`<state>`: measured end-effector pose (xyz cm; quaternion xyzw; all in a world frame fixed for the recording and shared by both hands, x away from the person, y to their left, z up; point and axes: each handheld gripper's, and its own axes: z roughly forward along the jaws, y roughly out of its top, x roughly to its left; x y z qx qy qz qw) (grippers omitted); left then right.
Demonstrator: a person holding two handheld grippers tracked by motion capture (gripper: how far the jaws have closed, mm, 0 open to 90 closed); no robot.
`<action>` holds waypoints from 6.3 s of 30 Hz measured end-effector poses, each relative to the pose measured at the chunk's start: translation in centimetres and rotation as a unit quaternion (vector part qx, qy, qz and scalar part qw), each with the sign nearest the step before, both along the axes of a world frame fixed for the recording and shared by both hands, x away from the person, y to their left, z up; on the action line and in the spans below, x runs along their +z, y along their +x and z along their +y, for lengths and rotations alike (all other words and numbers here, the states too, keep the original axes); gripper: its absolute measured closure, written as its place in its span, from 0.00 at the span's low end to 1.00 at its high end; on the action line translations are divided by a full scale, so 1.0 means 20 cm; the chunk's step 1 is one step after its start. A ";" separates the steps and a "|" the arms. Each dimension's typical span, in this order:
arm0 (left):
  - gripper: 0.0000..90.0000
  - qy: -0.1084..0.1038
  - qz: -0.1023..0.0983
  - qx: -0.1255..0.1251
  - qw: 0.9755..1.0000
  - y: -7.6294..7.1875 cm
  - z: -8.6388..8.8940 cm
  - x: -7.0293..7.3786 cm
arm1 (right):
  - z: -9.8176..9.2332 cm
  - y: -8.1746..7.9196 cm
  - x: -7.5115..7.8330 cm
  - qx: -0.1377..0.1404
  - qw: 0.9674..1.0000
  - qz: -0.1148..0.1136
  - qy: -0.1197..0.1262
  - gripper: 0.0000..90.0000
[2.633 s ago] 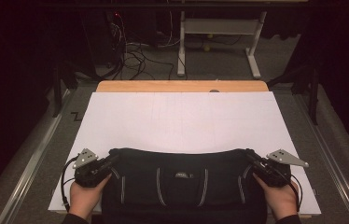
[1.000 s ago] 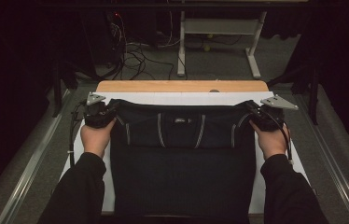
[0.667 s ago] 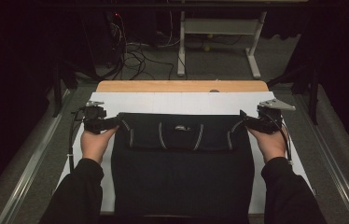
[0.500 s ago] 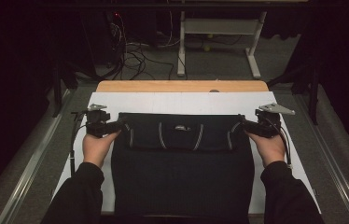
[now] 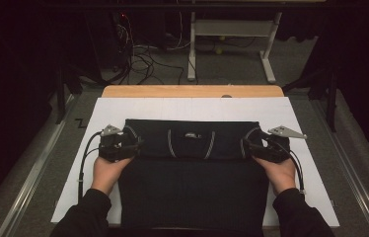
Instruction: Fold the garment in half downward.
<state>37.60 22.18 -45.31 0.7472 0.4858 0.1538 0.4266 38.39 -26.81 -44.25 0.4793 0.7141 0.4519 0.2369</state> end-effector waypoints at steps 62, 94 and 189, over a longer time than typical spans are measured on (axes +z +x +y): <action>0.76 0.007 0.003 -0.089 0.996 -0.44 -0.03 -0.09 | 0.01 -0.44 -0.11 0.075 0.996 0.019 -0.051 0.89; 0.56 0.024 0.010 -0.073 0.997 -0.51 -0.01 -0.15 | -0.02 -0.55 -0.15 0.086 0.994 0.041 -0.053 0.75; 0.82 0.063 0.062 -0.090 0.992 -0.05 -0.49 -0.06 | 0.51 -0.10 -0.11 0.123 0.981 0.095 -0.113 0.89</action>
